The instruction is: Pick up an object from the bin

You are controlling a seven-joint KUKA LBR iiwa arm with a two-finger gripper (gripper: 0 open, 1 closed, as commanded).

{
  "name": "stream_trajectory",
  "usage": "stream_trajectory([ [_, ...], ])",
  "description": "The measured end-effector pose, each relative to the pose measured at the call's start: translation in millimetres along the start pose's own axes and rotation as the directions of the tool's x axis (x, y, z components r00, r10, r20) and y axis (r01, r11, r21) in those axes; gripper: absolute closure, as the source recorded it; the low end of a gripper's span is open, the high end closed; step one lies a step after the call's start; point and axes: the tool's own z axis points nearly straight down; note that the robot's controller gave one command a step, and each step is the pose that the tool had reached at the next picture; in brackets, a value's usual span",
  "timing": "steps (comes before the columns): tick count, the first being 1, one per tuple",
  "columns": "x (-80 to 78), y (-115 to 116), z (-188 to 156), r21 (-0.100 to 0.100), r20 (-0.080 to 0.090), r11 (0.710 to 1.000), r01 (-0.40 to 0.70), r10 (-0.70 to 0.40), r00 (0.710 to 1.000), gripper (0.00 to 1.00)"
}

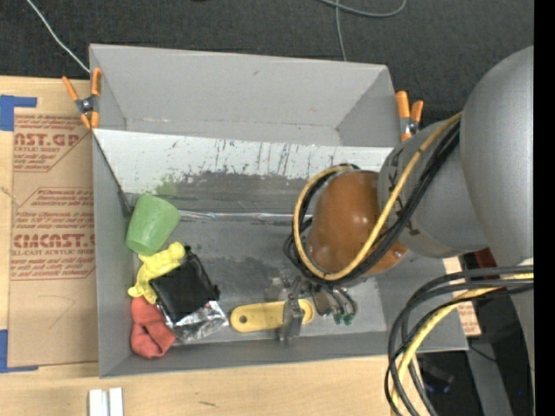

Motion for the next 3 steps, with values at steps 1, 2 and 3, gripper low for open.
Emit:
stream_trajectory([
  [1,-0.1,0.0,0.0,0.000,0.000,1.000,0.000,0.000,1.000,1.00],
  [2,-2.3,-4.6,0.7,0.000,0.000,1.000,0.001,-0.001,1.000,1.00],
  [3,-10.0,-3.4,-0.1,0.000,0.000,1.000,0.024,-0.024,1.000,1.00],
])
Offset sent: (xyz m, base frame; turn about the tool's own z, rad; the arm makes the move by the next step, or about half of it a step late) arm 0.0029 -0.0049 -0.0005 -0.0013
